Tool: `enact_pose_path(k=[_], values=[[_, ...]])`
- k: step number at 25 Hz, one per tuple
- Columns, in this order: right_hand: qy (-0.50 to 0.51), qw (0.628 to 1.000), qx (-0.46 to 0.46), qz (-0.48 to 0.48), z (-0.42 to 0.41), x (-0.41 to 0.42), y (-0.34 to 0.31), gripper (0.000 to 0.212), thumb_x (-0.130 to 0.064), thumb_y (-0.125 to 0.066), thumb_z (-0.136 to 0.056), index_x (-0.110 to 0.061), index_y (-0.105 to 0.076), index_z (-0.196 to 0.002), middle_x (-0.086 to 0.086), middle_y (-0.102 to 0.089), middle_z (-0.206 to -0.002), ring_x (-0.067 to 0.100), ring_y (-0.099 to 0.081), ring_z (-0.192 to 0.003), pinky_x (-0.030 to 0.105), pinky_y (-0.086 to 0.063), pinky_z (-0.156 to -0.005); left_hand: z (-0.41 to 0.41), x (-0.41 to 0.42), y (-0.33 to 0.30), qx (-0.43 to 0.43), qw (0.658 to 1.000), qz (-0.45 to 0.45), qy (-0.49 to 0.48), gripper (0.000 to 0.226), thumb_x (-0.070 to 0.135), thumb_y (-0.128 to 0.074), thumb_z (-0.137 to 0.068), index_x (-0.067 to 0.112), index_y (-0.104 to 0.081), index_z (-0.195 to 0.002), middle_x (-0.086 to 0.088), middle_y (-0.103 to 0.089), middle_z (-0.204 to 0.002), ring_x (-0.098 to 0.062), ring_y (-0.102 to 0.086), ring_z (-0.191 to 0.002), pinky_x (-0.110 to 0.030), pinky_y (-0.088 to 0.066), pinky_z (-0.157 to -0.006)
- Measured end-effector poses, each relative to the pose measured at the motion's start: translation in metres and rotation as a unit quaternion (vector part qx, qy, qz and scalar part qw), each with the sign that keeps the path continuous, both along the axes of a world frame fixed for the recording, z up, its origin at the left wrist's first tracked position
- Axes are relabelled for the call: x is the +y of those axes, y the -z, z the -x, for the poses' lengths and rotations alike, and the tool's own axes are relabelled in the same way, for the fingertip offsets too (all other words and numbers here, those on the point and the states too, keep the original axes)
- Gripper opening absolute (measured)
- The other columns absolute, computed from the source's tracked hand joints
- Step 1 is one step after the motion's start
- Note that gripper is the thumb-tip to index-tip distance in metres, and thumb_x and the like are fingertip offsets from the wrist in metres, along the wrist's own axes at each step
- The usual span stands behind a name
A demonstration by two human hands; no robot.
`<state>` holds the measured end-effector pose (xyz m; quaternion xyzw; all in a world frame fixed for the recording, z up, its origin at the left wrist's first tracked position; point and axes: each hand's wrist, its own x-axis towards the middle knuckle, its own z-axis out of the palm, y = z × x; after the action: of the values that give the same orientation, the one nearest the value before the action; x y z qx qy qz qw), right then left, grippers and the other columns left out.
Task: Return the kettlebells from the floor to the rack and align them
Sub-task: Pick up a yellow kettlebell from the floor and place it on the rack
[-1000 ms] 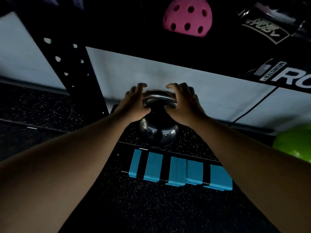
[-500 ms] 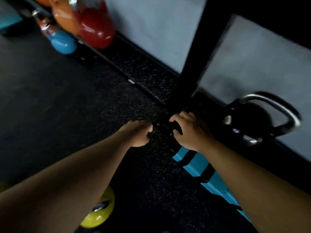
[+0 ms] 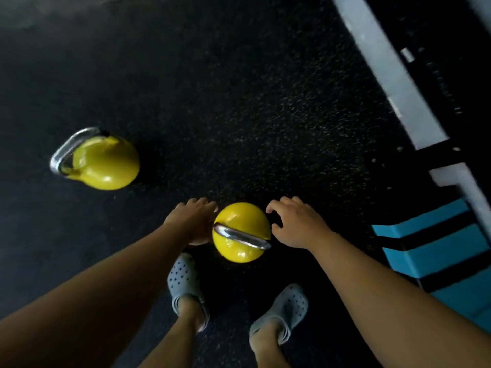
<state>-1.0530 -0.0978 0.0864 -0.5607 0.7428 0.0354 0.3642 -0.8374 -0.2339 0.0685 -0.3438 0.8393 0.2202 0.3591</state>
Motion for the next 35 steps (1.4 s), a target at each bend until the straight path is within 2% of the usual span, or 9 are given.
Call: enact_pose_path(k=[4, 6, 9, 11, 14, 17, 23, 27, 35], values=[[-0.058, 0.987, 0.006, -0.150, -0.043, 0.006, 0.082, 0.062, -0.035, -0.063, -0.078, -0.024, -0.040, -0.135, 0.010, -0.045, -0.130, 0.035, -0.041, -0.121, 0.049, -0.041, -0.097, -0.034, -0.003, 0.061, 0.018, 0.999, -0.028, -0.001, 0.082, 0.030, -0.067, -0.076, 0.029, -0.029, -0.149, -0.005, -0.039, -0.147, -0.032, -0.039, -0.135, -0.047, -0.041, -0.105], [-0.060, 0.982, 0.005, -0.177, -0.046, 0.015, 0.112, 0.040, -0.040, -0.065, -0.081, -0.023, -0.051, -0.115, 0.010, -0.045, -0.123, 0.034, -0.041, -0.118, 0.048, -0.042, -0.095, -0.029, 0.002, 0.087, 0.064, 0.997, -0.047, 0.021, 0.080, 0.037, -0.069, -0.076, 0.031, -0.034, -0.146, -0.002, -0.043, -0.144, -0.029, -0.042, -0.133, -0.046, -0.043, -0.103], [-0.005, 0.990, -0.040, -0.133, -0.043, 0.031, 0.139, 0.025, -0.037, -0.071, -0.081, -0.020, -0.053, -0.081, 0.005, -0.046, -0.100, 0.029, -0.046, -0.103, 0.042, -0.046, -0.085, -0.012, 0.014, 0.119, 0.119, 0.986, -0.116, 0.012, 0.050, 0.044, -0.075, -0.073, 0.030, -0.057, -0.118, 0.003, -0.062, -0.115, -0.023, -0.056, -0.114, -0.038, -0.050, -0.087], [0.024, 0.992, -0.087, -0.088, -0.045, 0.036, 0.147, 0.020, -0.027, -0.072, -0.080, -0.018, -0.055, -0.074, 0.004, -0.052, -0.088, 0.028, -0.050, -0.091, 0.037, -0.044, -0.071, -0.001, 0.020, 0.130, 0.126, 0.984, -0.128, 0.021, 0.026, 0.041, -0.076, -0.074, 0.028, -0.059, -0.089, 0.006, -0.059, -0.084, -0.022, -0.062, -0.089, -0.032, -0.047, -0.069], [0.083, 0.985, -0.130, -0.074, -0.046, 0.036, 0.139, 0.025, -0.019, -0.070, -0.073, -0.026, -0.050, -0.060, -0.006, -0.054, -0.065, 0.023, -0.057, -0.070, 0.030, -0.037, -0.053, 0.011, 0.020, 0.127, 0.116, 0.984, -0.127, 0.054, 0.008, 0.026, -0.068, -0.075, 0.029, -0.061, -0.077, 0.008, -0.053, -0.065, -0.021, -0.057, -0.070, -0.029, -0.042, -0.060], [0.121, 0.983, -0.123, -0.054, -0.041, 0.028, 0.122, 0.010, -0.025, -0.069, -0.066, -0.018, -0.063, -0.064, -0.001, -0.064, -0.063, 0.021, -0.063, -0.065, 0.030, -0.046, -0.052, 0.016, 0.014, 0.108, 0.122, 0.984, -0.127, 0.042, 0.013, 0.026, -0.068, -0.073, 0.027, -0.072, -0.085, 0.006, -0.061, -0.065, -0.016, -0.056, -0.063, -0.025, -0.039, -0.057], [0.225, 0.972, -0.073, -0.008, -0.011, 0.021, 0.039, 0.021, -0.031, -0.066, -0.057, -0.023, -0.049, -0.047, -0.007, -0.048, -0.045, 0.016, -0.056, -0.048, 0.014, -0.028, -0.036, 0.062, -0.006, 0.029, 0.165, 0.975, -0.135, 0.061, 0.017, 0.031, -0.067, -0.067, 0.025, -0.072, -0.082, 0.008, -0.059, -0.057, -0.007, -0.055, -0.051, -0.016, -0.034, -0.042], [0.303, 0.951, -0.053, 0.022, 0.017, 0.018, -0.023, 0.027, -0.029, -0.066, -0.054, -0.020, -0.045, -0.040, -0.007, -0.038, -0.037, 0.003, -0.040, -0.032, 0.013, -0.024, -0.032, 0.114, -0.025, -0.027, 0.196, 0.962, -0.147, 0.117, 0.021, 0.031, -0.066, -0.068, 0.023, -0.074, -0.085, 0.004, -0.069, -0.067, -0.011, -0.063, -0.060, -0.018, -0.040, -0.048], [0.404, 0.910, 0.017, 0.094, 0.109, -0.009, -0.114, 0.026, -0.031, -0.067, -0.058, -0.020, -0.046, -0.046, -0.005, -0.041, -0.041, 0.012, -0.050, -0.043, 0.019, -0.031, -0.037, 0.249, -0.079, -0.131, 0.252, 0.928, -0.114, 0.251, 0.015, 0.032, -0.065, -0.072, 0.017, -0.067, -0.075, -0.002, -0.070, -0.066, -0.011, -0.057, -0.051, -0.022, -0.036, -0.042]])
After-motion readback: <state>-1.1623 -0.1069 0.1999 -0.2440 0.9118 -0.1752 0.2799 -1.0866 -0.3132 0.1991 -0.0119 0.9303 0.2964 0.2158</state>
